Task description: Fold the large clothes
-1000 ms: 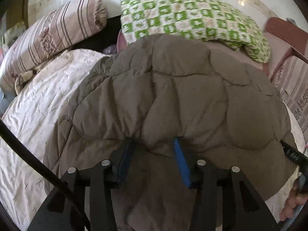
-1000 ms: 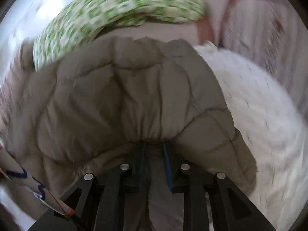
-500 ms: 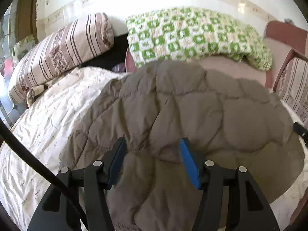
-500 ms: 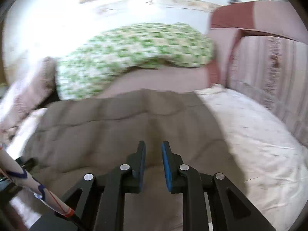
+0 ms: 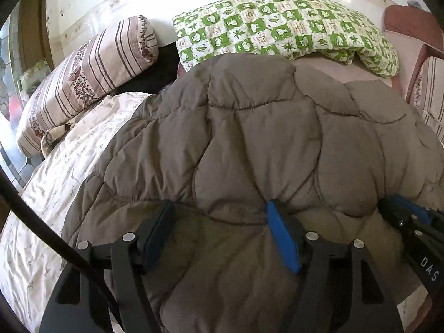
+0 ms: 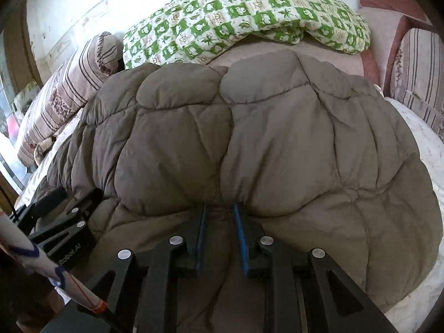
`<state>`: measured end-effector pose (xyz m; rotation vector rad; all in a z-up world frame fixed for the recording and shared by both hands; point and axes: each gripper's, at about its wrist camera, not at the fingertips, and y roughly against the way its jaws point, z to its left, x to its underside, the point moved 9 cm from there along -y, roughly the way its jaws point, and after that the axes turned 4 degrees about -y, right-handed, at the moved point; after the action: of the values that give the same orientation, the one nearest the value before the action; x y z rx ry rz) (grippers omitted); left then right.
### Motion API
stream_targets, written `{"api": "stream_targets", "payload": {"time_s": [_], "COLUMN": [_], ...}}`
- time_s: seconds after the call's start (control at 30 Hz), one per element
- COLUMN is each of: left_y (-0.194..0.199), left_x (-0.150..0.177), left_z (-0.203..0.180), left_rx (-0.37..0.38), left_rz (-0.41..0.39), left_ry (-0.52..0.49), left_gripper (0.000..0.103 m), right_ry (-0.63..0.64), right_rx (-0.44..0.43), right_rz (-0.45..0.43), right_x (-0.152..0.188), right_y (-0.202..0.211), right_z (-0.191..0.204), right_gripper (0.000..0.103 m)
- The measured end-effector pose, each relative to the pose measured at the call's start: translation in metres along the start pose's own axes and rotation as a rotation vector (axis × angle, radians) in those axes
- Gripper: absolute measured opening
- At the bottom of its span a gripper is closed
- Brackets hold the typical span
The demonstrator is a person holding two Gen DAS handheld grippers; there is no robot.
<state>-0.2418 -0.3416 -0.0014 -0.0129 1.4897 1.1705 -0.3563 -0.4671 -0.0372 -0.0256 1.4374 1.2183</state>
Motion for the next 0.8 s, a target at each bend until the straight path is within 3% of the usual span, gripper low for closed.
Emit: {"api": "stream_targets", "payload": {"time_s": [0.3, 0.4, 0.47, 0.5, 0.53, 0.63, 0.73, 0.8], "left_y": [0.001, 0.001, 0.000, 0.000, 0.000, 0.000, 0.000, 0.000], "left_x": [0.000, 0.000, 0.000, 0.000, 0.000, 0.000, 0.000, 0.000], "left_z": [0.003, 0.006, 0.007, 0.007, 0.007, 0.008, 0.007, 0.007], "left_rx": [-0.009, -0.005, -0.005, -0.006, -0.006, -0.005, -0.006, -0.008], "left_rz": [-0.016, -0.014, -0.012, -0.013, -0.013, -0.013, -0.013, -0.014], "left_ry": [0.014, 0.027, 0.033, 0.034, 0.034, 0.035, 0.036, 0.033], "left_gripper": [0.074, 0.077, 0.079, 0.079, 0.079, 0.079, 0.080, 0.080], "right_ry": [-0.003, -0.008, -0.006, -0.018, -0.035, -0.120, -0.193, -0.211], "right_rx": [-0.006, -0.013, 0.030, 0.058, 0.075, 0.112, 0.119, 0.117], "right_rz": [-0.018, -0.097, -0.191, -0.226, -0.237, -0.204, -0.071, -0.071], "right_x": [0.002, -0.011, -0.027, -0.034, -0.039, -0.041, -0.025, -0.021], "right_y": [0.015, 0.034, 0.051, 0.057, 0.059, 0.052, 0.025, 0.021], "right_z": [0.001, 0.000, -0.008, -0.016, -0.024, -0.054, -0.075, -0.077], "right_gripper": [0.023, 0.025, 0.037, 0.049, 0.052, 0.052, 0.052, 0.052]}}
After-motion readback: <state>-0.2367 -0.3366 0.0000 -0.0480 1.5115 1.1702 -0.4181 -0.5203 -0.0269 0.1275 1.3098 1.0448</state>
